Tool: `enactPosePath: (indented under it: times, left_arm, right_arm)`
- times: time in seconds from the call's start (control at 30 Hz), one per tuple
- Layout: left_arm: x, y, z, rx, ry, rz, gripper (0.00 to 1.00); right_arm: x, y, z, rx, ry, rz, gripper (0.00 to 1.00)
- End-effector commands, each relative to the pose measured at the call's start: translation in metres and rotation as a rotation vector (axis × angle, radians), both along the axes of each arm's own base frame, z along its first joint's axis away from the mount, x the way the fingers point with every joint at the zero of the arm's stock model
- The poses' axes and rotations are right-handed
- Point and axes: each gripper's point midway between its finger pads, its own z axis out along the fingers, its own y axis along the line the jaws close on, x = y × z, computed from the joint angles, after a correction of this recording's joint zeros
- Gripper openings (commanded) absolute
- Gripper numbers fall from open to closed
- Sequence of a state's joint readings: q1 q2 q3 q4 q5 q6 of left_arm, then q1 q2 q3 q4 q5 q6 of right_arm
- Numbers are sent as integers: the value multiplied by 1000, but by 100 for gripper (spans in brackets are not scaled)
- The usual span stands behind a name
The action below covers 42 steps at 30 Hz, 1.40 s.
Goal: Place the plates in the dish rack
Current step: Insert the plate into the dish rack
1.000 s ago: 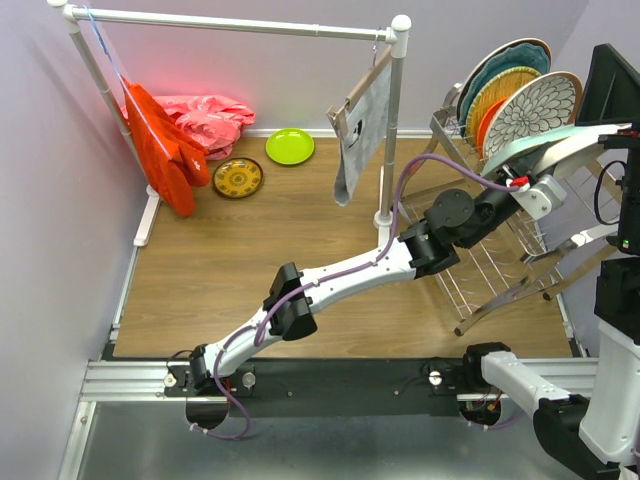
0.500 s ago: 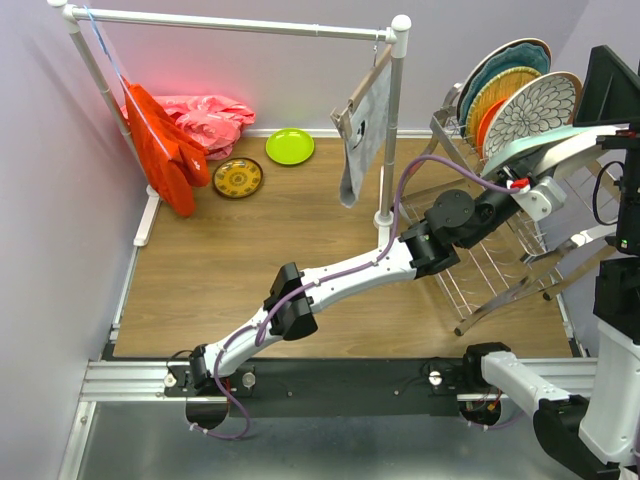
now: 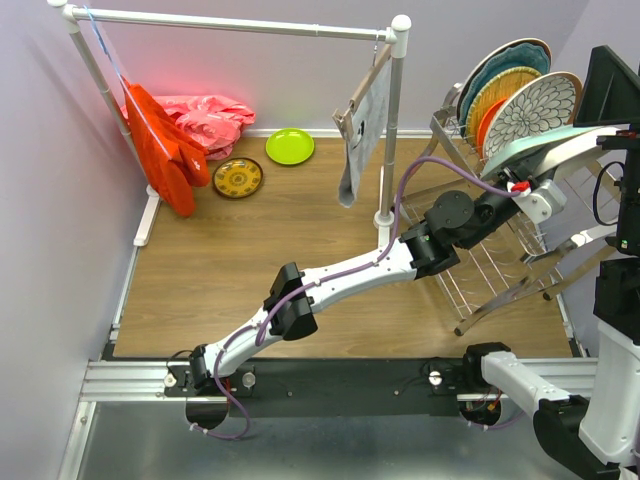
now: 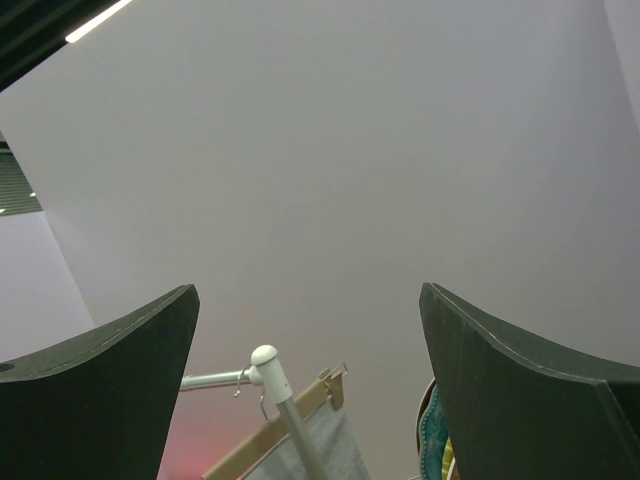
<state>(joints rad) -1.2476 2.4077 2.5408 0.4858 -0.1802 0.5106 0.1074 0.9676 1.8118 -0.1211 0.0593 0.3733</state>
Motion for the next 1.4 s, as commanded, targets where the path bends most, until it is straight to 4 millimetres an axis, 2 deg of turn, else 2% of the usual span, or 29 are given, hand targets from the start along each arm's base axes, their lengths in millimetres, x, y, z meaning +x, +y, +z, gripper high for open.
enactPosePath:
  times: [0.0,0.3,1.0,1.37]
  left_arm:
    - [13,3,-8,48,-10,47,14]
    - [8,3,-4,41,-16,26,20]
    - [-3,-12,-19,50,8,-20,28]
    - [-5,-13,-19,42,18,-29,34]
  right_arm:
    - [-2,-6,0,12,-5,-26,100]
    - [-2,-5,-1,15,-2,-23,100]
    - [-2,-9,-5,20,4,-43,100]
    - [-1,-10,-5,25,6,-49,100]
